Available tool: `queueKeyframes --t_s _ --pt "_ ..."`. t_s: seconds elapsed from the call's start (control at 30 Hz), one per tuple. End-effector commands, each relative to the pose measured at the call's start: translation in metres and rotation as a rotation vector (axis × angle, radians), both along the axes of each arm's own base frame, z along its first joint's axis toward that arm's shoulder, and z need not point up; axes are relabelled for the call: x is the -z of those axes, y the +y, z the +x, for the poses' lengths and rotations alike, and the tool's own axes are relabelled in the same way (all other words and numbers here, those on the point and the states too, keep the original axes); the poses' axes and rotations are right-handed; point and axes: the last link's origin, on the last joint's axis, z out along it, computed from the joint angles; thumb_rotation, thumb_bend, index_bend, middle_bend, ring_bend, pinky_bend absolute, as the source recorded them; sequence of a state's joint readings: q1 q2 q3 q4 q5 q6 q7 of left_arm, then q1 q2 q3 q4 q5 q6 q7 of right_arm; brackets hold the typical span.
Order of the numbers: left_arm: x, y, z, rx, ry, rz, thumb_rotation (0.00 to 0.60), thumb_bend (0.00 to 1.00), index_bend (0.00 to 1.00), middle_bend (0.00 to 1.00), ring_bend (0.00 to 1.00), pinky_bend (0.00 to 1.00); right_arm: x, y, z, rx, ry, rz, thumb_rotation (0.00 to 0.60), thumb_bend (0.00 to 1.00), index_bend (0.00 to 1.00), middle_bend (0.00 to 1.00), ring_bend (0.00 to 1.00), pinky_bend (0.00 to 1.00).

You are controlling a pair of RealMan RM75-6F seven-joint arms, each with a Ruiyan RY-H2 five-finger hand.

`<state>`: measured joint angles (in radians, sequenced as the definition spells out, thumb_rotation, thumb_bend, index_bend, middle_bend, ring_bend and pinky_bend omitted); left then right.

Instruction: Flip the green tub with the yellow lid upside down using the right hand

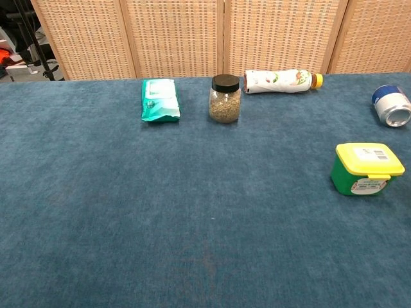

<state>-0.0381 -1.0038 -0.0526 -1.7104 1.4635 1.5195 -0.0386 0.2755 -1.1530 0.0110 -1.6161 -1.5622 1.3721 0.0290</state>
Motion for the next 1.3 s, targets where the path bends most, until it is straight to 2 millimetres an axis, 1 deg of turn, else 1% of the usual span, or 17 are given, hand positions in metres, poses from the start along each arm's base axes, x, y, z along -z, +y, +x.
queueKeyframes --t_s 0.03,0.13,0.17,0.33,0.43,0.57,0.67,0.8,0.97,1.07,1.1,1.17,1.2,1.23,1.3 --pt "0.000 0.000 0.000 -0.001 0.001 0.001 0.600 0.00 0.00 0.00 0.00 0.00 0.012 -0.025 0.029 -0.044 0.033 0.156 0.600 0.00 0.00 0.00 0.00 0.00" --pt "0.000 0.001 -0.001 -0.004 0.000 0.001 0.600 0.00 0.00 0.00 0.00 0.00 0.019 -0.041 0.037 -0.036 0.076 0.196 0.600 0.00 0.00 0.00 0.00 0.00" --pt "0.000 0.001 -0.001 -0.006 0.001 0.000 0.600 0.00 0.00 0.00 0.00 0.00 0.024 -0.048 0.040 -0.024 0.094 0.219 0.600 0.00 0.00 0.00 0.00 0.00" --pt "0.001 0.004 -0.003 -0.013 0.003 -0.007 0.600 0.00 0.00 0.00 0.00 0.00 0.041 -0.067 0.051 -0.001 0.142 0.261 0.600 0.00 0.00 0.00 0.00 0.00" --pt "0.002 0.005 -0.003 -0.016 0.004 -0.012 0.600 0.00 0.00 0.00 0.00 0.00 0.051 -0.074 0.054 0.001 0.184 0.262 0.600 0.00 0.00 0.00 0.00 0.00" --pt "0.001 0.005 -0.003 -0.016 0.002 -0.010 0.600 0.00 0.00 0.00 0.00 0.00 0.064 -0.083 0.052 0.020 0.269 0.261 0.600 0.00 0.00 0.00 0.00 0.00" --pt "0.001 0.006 -0.004 -0.020 0.000 -0.010 0.600 0.00 0.00 0.00 0.00 0.00 0.071 -0.089 0.051 0.049 0.322 0.258 0.600 0.00 0.03 0.01 0.00 0.00" --pt "0.001 0.006 -0.004 -0.023 0.000 -0.011 0.600 0.00 0.00 0.00 0.00 0.00 0.079 -0.092 0.051 0.083 0.344 0.268 0.600 0.00 0.06 0.06 0.00 0.00" --pt "0.002 0.007 -0.005 -0.025 0.002 -0.014 0.600 0.00 0.00 0.00 0.00 0.00 0.086 -0.096 0.056 0.091 0.353 0.269 0.600 0.00 0.14 0.17 0.00 0.00" --pt "0.002 0.007 -0.005 -0.027 0.004 -0.013 0.600 0.00 0.00 0.00 0.00 0.00 0.090 -0.099 0.059 0.094 0.359 0.273 0.600 0.00 0.23 0.26 0.00 0.00" --pt "0.002 0.008 -0.005 -0.028 0.003 -0.013 0.600 0.00 0.00 0.00 0.00 0.00 0.091 -0.099 0.060 0.095 0.359 0.274 0.600 0.02 0.29 0.31 0.00 0.00" --pt "0.002 0.008 -0.005 -0.029 0.002 -0.015 0.600 0.00 0.00 0.00 0.00 0.00 0.094 -0.102 0.064 0.088 0.362 0.261 0.600 0.07 0.38 0.37 0.01 0.00" --pt "0.002 0.008 -0.005 -0.030 0.001 -0.015 0.600 0.00 0.00 0.00 0.00 0.00 0.095 -0.102 0.065 0.085 0.362 0.253 0.600 0.12 0.42 0.41 0.02 0.00" --pt "0.002 0.008 -0.005 -0.030 0.001 -0.015 0.600 0.00 0.00 0.00 0.00 0.00 0.096 -0.103 0.065 0.083 0.361 0.247 0.600 0.17 0.45 0.44 0.04 0.00" --pt "0.002 0.008 -0.005 -0.030 0.000 -0.013 0.600 0.00 0.00 0.00 0.00 0.00 0.098 -0.102 0.066 0.079 0.357 0.239 0.600 0.24 0.49 0.47 0.08 0.01"
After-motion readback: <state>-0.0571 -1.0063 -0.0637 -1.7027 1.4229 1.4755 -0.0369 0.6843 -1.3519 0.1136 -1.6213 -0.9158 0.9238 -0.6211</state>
